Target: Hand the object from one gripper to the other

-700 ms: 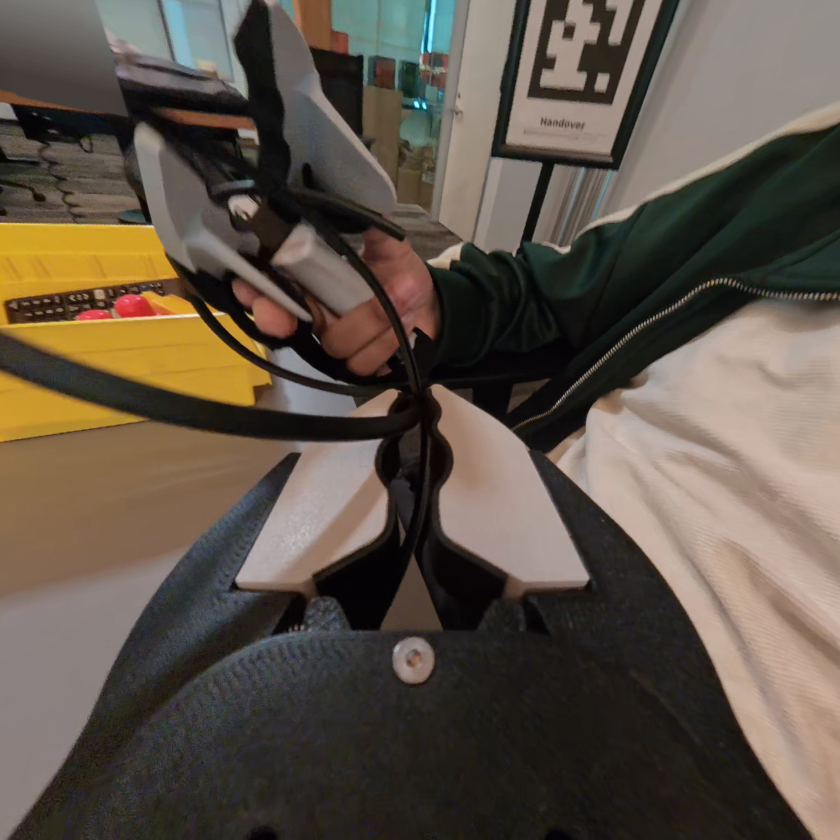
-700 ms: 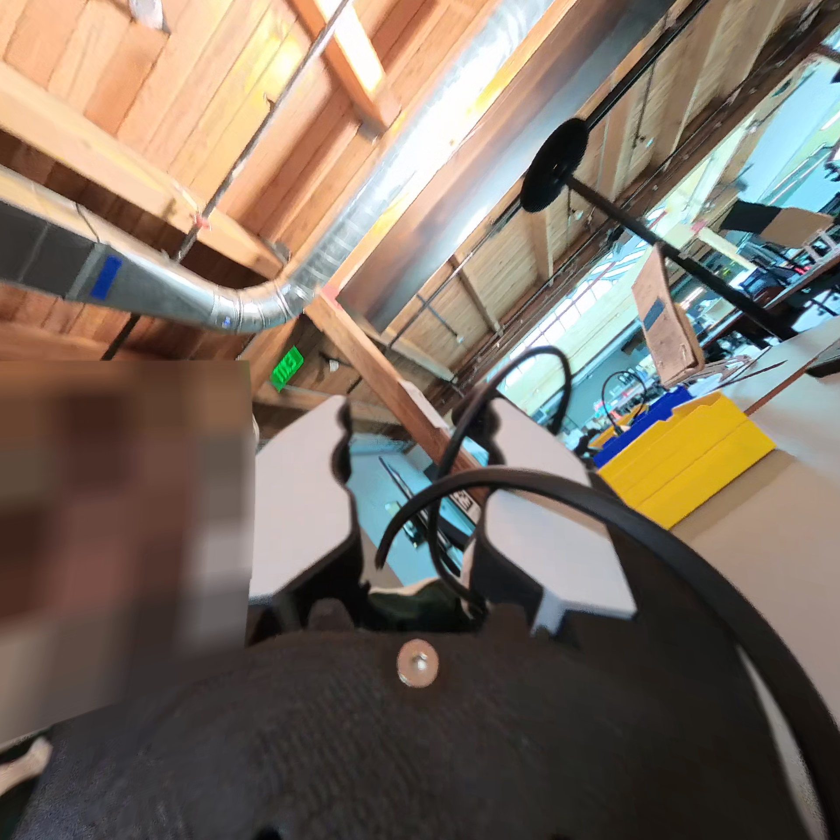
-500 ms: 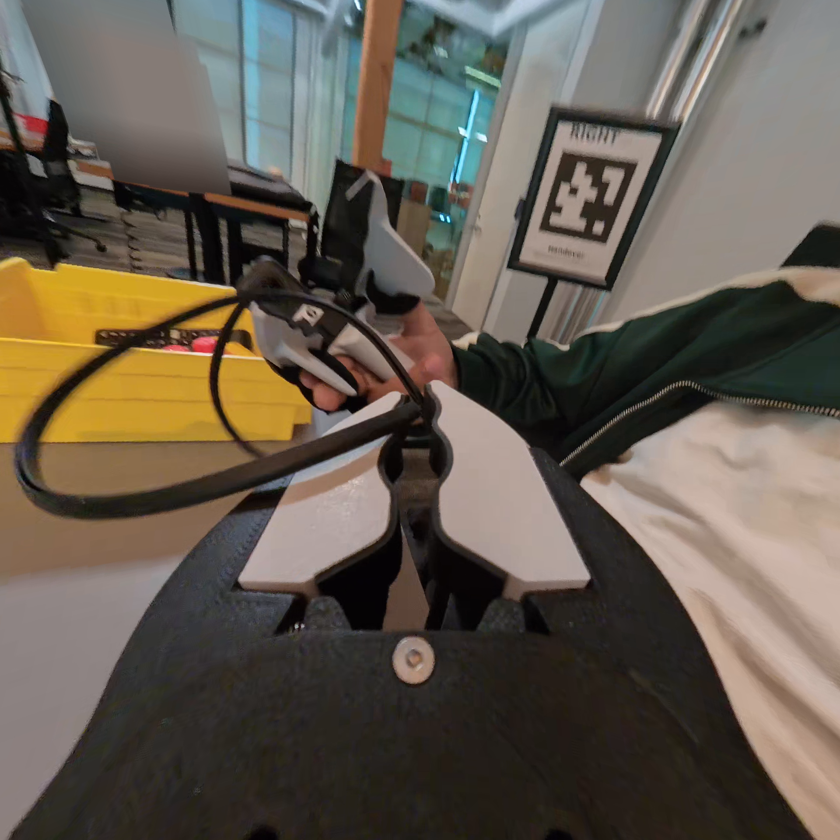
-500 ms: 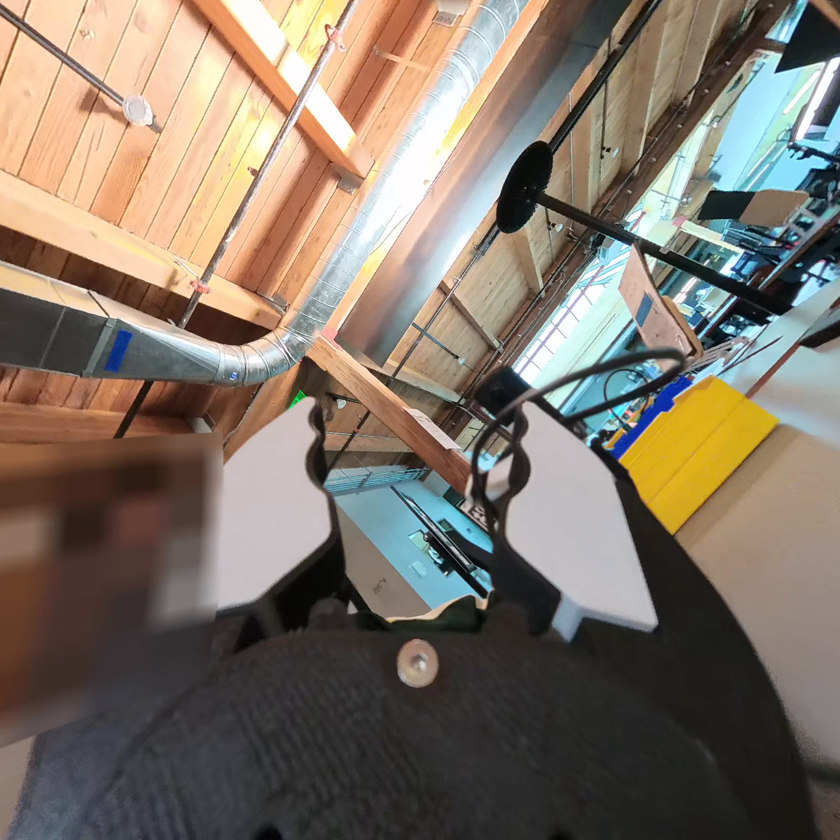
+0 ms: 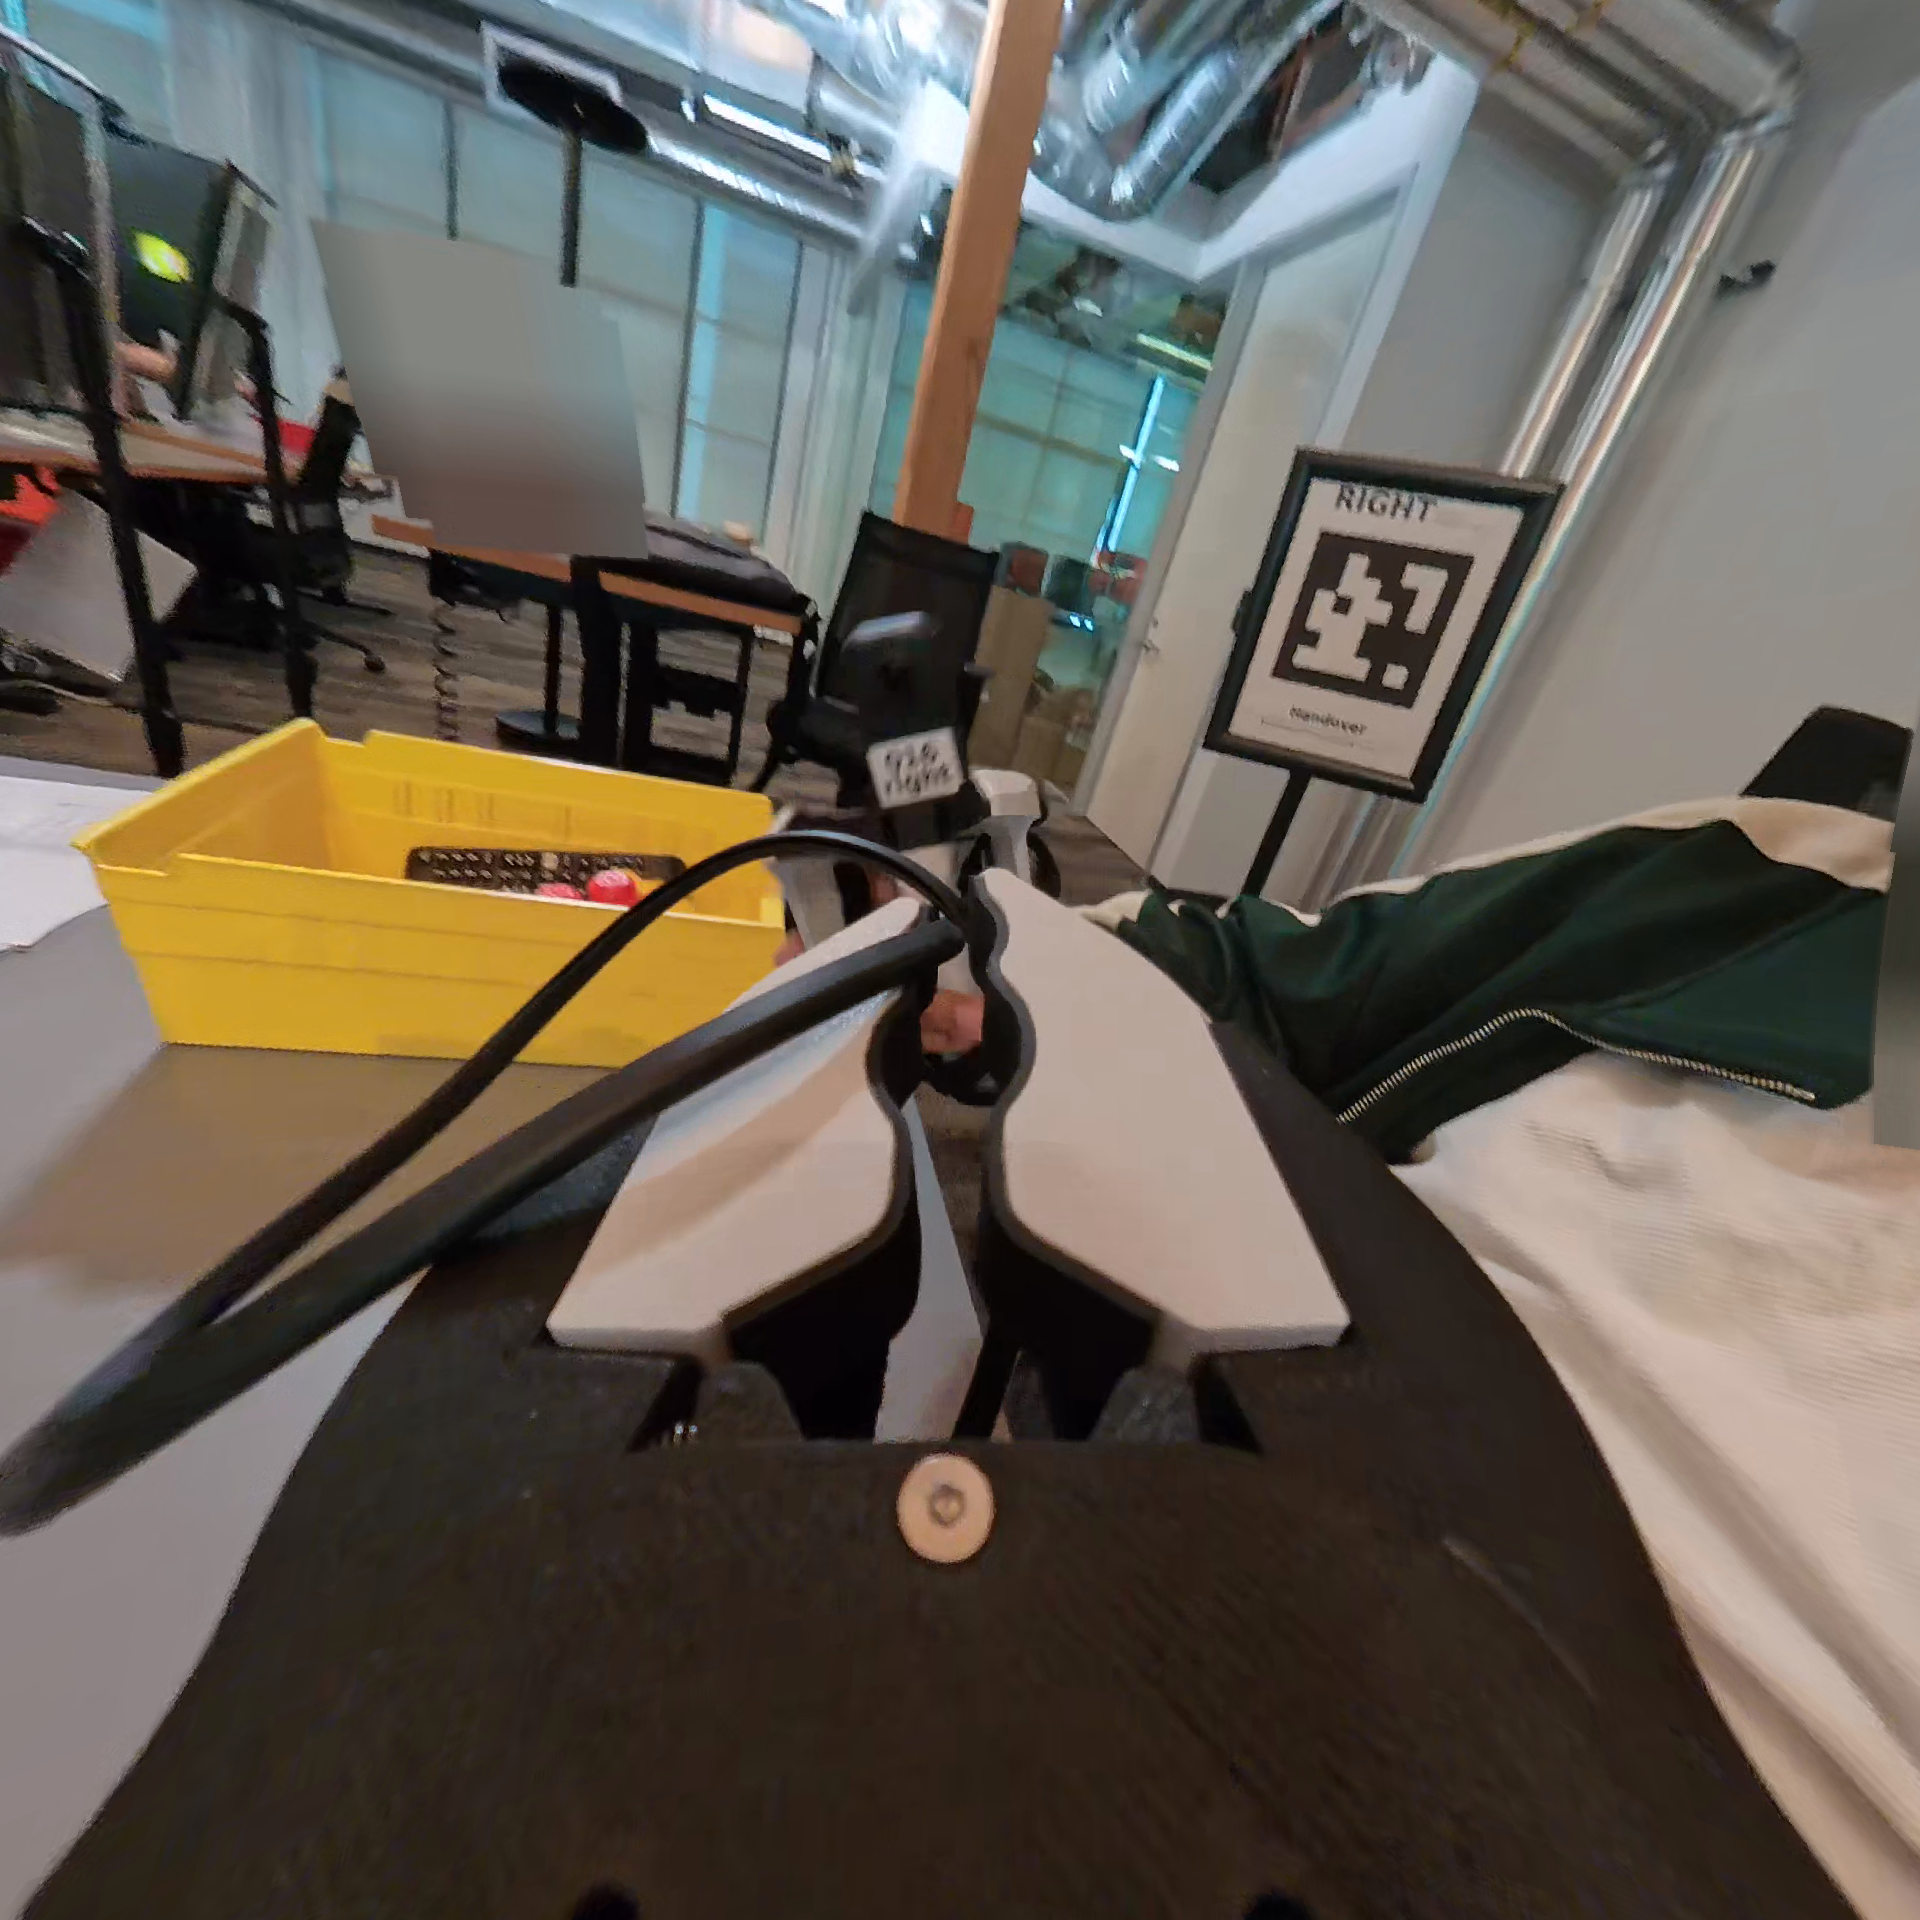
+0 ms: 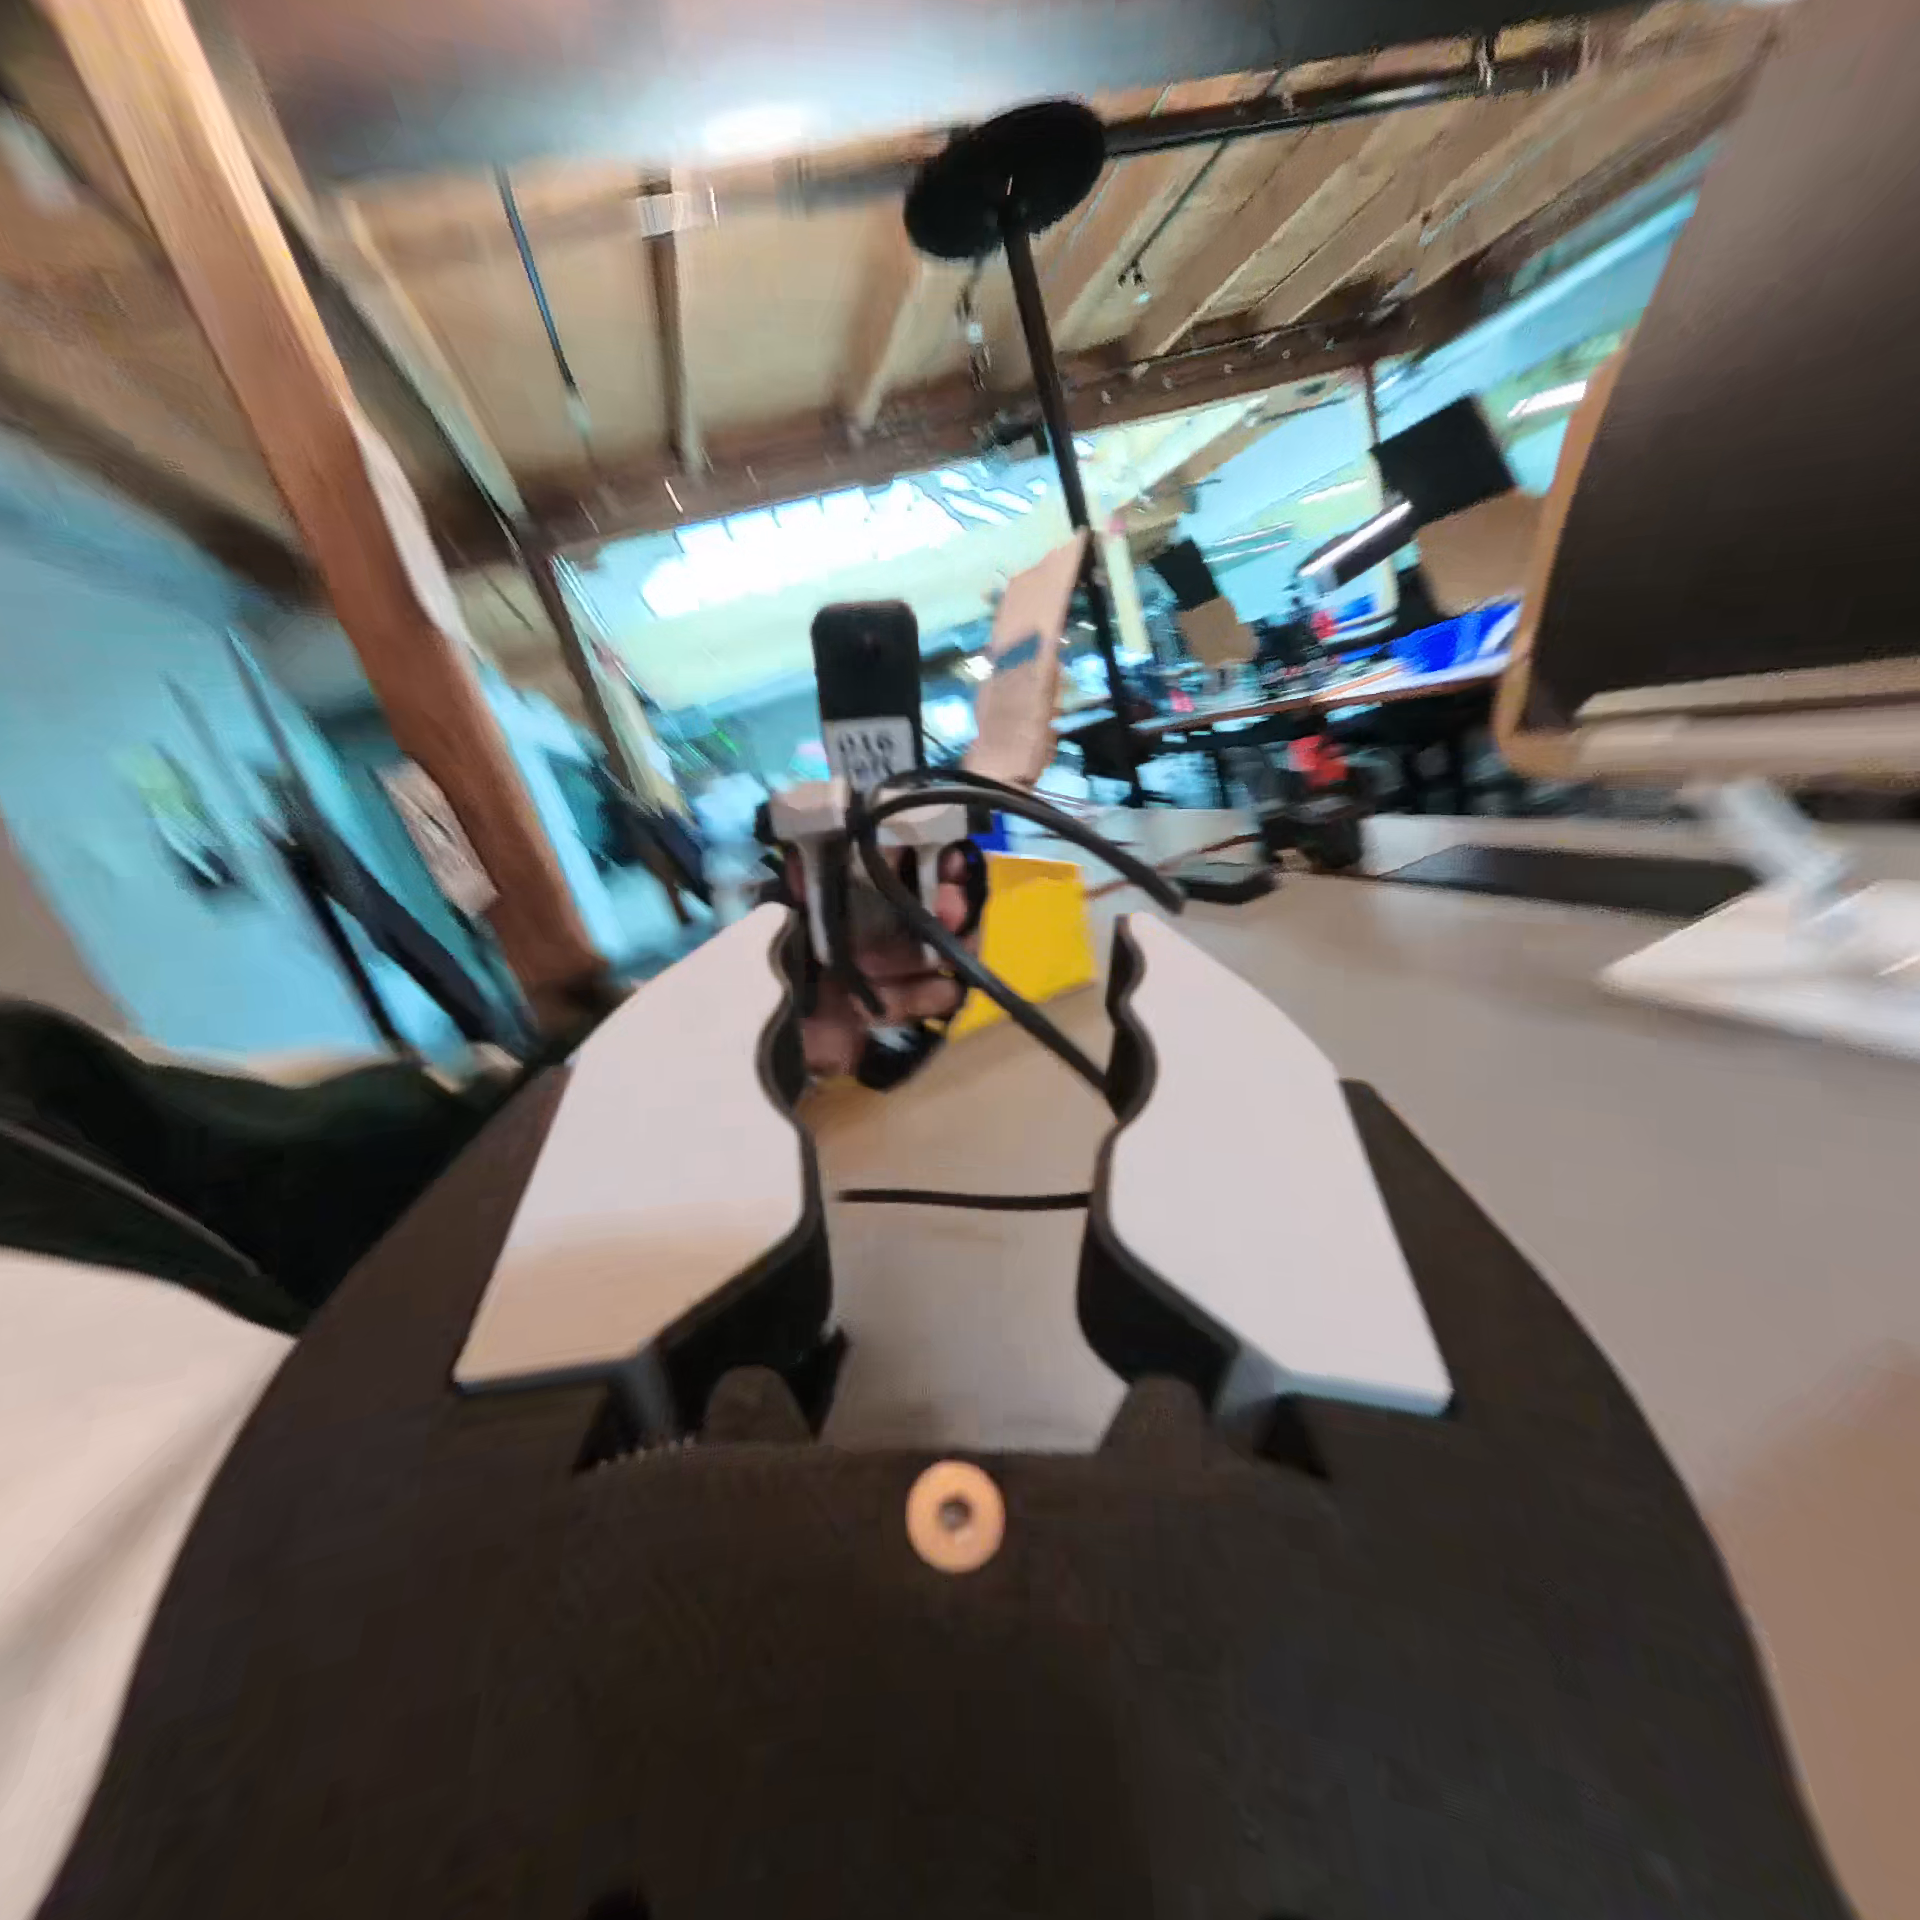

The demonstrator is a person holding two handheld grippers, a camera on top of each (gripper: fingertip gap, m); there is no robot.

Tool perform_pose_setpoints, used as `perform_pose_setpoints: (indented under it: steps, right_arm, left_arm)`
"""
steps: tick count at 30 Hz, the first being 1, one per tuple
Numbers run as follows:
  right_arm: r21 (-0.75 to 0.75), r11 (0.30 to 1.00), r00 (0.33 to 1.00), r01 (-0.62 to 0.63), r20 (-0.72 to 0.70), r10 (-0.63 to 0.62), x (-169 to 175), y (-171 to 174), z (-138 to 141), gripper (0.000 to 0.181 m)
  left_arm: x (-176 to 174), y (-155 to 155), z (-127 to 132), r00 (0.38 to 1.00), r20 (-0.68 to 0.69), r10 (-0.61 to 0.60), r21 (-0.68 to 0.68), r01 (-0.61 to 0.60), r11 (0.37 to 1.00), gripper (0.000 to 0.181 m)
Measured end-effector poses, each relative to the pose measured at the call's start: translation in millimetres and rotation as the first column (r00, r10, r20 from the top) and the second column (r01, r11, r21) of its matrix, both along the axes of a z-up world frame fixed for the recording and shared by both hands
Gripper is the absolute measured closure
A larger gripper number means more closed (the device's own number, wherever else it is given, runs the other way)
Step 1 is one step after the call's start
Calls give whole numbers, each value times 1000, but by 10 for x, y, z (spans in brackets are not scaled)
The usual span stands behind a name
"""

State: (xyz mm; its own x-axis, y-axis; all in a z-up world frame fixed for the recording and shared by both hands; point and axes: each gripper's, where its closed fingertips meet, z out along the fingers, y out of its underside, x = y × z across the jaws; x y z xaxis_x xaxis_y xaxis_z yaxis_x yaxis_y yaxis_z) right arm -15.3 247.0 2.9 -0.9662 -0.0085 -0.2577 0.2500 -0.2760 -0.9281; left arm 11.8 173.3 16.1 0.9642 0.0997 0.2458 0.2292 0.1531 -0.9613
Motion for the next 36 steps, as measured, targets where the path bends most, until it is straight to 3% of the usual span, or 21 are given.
perform_pose_setpoints:
  steps: [2,4,6,9,15,20,23,26,30,36]
  right_arm:
    - [80,990,960,120,-264,-95,98,-33,9,129]
    - [99,975,875,199,-466,-131,222,-75,27,134]
    - [117,969,798,217,-592,-108,366,-130,9,138]
    - [162,964,740,213,-671,-51,495,-197,-66,137]
    - [217,958,738,185,-675,11,543,-230,-149,136]
    - [255,949,728,184,-684,43,562,-248,-220,150]
    - [268,939,703,214,-710,43,564,-251,-249,169]
    - [285,931,704,231,-709,42,558,-261,-258,171]
    - [284,936,759,209,-651,28,519,-239,-215,172]
    - [209,966,900,155,-433,-51,304,-84,-17,173]
  left_arm:
    - [62,102,-52,999,8,-36,-37,37,999,175]
    - [128,206,-106,996,43,-83,-62,86,994,175]
    - [202,300,-140,986,92,-140,-64,146,987,176]
    - [326,406,-156,957,173,-234,-43,245,969,175]
    - [450,490,-185,926,221,-305,-50,323,945,176]
    - [472,463,-132,908,242,-341,-4,352,936,176]
    - [479,454,-117,899,252,-358,18,365,931,176]
    - [480,454,-110,894,259,-366,33,370,928,176]
    - [442,444,-89,898,259,-355,59,353,934,175]
    - [218,362,16,946,225,-233,129,208,970,137]
